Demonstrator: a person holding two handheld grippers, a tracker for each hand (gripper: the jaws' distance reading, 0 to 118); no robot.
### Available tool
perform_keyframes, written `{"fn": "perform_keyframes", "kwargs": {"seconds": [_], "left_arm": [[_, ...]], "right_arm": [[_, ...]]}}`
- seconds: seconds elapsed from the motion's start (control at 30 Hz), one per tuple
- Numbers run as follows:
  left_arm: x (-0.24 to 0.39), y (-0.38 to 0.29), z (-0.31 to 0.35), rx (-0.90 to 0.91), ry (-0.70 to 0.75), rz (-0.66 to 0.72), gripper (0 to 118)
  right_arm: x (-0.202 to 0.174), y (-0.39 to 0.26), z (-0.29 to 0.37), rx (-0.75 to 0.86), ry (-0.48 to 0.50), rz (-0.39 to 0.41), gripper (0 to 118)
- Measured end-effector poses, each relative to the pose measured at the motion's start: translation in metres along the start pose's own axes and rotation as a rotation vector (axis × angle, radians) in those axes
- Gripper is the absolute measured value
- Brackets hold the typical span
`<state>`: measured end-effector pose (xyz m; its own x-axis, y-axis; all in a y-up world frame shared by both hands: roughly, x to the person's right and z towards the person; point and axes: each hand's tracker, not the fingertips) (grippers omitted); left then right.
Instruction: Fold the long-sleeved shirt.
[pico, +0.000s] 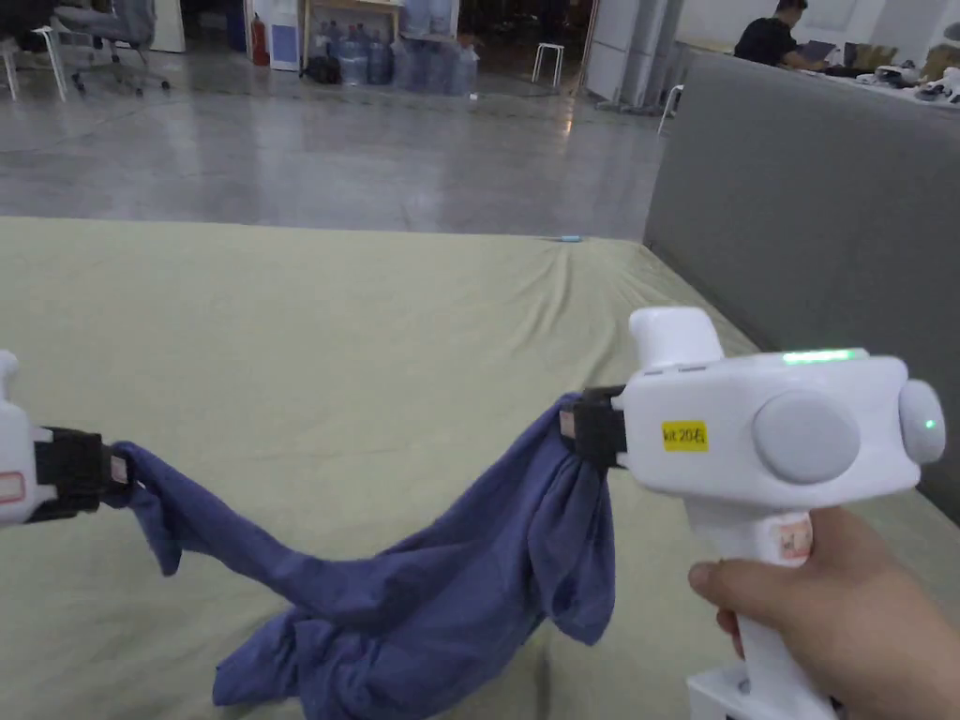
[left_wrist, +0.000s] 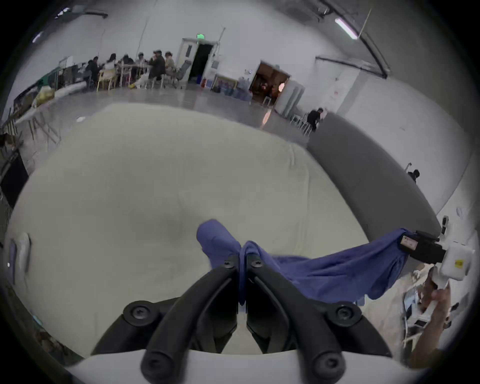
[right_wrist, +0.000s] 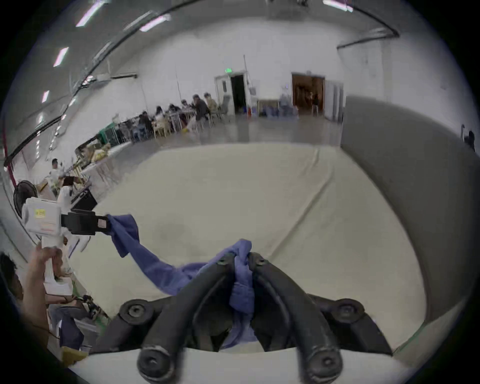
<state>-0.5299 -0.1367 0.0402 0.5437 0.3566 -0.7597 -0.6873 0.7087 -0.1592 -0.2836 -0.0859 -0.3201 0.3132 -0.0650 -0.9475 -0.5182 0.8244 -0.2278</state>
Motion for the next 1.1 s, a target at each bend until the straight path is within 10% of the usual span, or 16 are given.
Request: {"fn": "perform_keyframes", "kwargs": {"seconds": [0.4, 0.67, 1.1], "left_arm": [[-0.037, 0.228, 0.092, 0.334, 0.120, 0.039, 0], [-0.026, 0.319, 0.093, 0.399, 0.178, 0.041, 0], [-0.097, 0.189, -0.016, 0.076, 0.236, 0.078, 0]], "right_arm": [[-0.038, 0.245, 0.012, 0.185, -0.167, 0.310, 5], [-0.053, 0.347, -0.005, 0.213, -0.285, 0.363, 5], [-0.024, 0.172, -0.135, -0.122, -0.153, 0.347, 5]]}}
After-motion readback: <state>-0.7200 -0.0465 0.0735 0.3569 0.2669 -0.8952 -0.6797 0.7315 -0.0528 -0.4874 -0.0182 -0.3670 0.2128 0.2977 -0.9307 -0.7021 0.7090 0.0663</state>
